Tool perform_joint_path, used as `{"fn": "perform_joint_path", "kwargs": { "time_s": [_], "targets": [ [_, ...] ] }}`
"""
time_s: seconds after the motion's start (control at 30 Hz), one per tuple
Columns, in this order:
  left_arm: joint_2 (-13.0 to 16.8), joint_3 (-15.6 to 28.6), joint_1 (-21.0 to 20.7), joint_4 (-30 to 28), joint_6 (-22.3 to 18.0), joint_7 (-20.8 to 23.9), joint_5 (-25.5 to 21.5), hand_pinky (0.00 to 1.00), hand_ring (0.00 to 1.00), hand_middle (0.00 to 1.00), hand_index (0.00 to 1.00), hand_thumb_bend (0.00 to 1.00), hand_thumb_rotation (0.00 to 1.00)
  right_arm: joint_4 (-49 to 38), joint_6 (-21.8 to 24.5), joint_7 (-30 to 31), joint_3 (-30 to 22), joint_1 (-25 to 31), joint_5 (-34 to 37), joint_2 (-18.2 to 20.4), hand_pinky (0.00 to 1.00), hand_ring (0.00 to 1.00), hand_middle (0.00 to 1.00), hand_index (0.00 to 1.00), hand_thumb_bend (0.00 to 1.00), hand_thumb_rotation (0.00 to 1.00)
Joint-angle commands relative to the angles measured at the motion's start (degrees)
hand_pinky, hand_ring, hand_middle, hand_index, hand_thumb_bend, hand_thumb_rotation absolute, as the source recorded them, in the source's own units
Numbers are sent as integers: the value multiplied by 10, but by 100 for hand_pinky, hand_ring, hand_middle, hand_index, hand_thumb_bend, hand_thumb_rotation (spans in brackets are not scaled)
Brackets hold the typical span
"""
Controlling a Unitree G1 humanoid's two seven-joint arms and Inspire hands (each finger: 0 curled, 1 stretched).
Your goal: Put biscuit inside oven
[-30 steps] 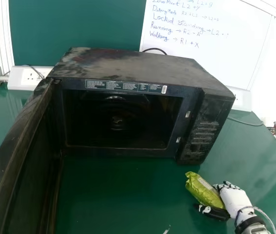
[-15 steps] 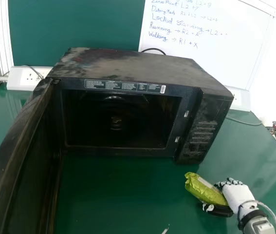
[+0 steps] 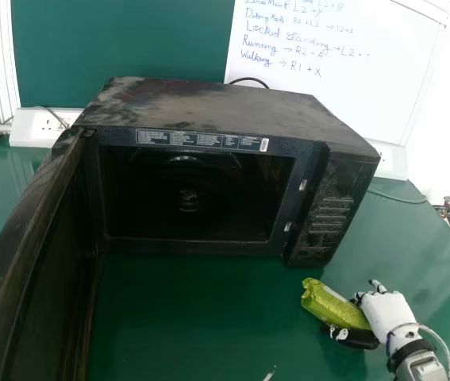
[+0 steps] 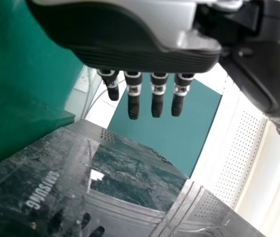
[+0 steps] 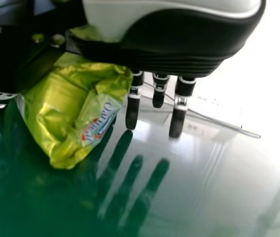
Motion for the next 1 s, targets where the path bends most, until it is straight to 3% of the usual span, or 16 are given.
{"fn": "perform_joint_path", "kwargs": {
  "time_s": [0.0,0.17,0.27,0.57,0.73,0.9,0.93,0.97],
  "targets": [
    [-3,-5,10,-6,1,3,0,87,92,96,96,100,55,10,-10,-3,10,5,-2,-6,40,56,66,68,100,16],
    [-6,-7,10,-9,1,7,3,87,92,96,96,100,55,13,-13,-2,11,0,1,-8,34,45,59,63,96,6],
    [-8,-9,12,-10,0,8,4,87,92,97,96,100,55,11,-15,5,9,-2,7,-9,35,46,60,61,94,3],
    [-8,-12,16,-15,-1,6,-3,88,92,97,96,100,53,3,-25,14,6,1,14,-19,29,38,51,58,93,0],
    [-8,-13,17,-14,-4,3,-5,87,92,97,97,100,53,-3,-21,18,3,6,17,-21,34,44,56,59,93,0],
    [-10,-14,21,-21,0,7,-6,87,92,97,96,100,53,1,-34,-2,4,8,15,-23,30,39,52,57,92,0],
    [-11,-15,22,-22,0,8,-6,87,92,96,96,100,53,4,-38,-7,5,7,15,-24,30,38,50,57,75,0],
    [-11,-15,22,-22,-1,7,-5,87,92,96,96,100,53,4,-39,-3,5,6,16,-24,29,38,49,56,64,0]
  ]
}}
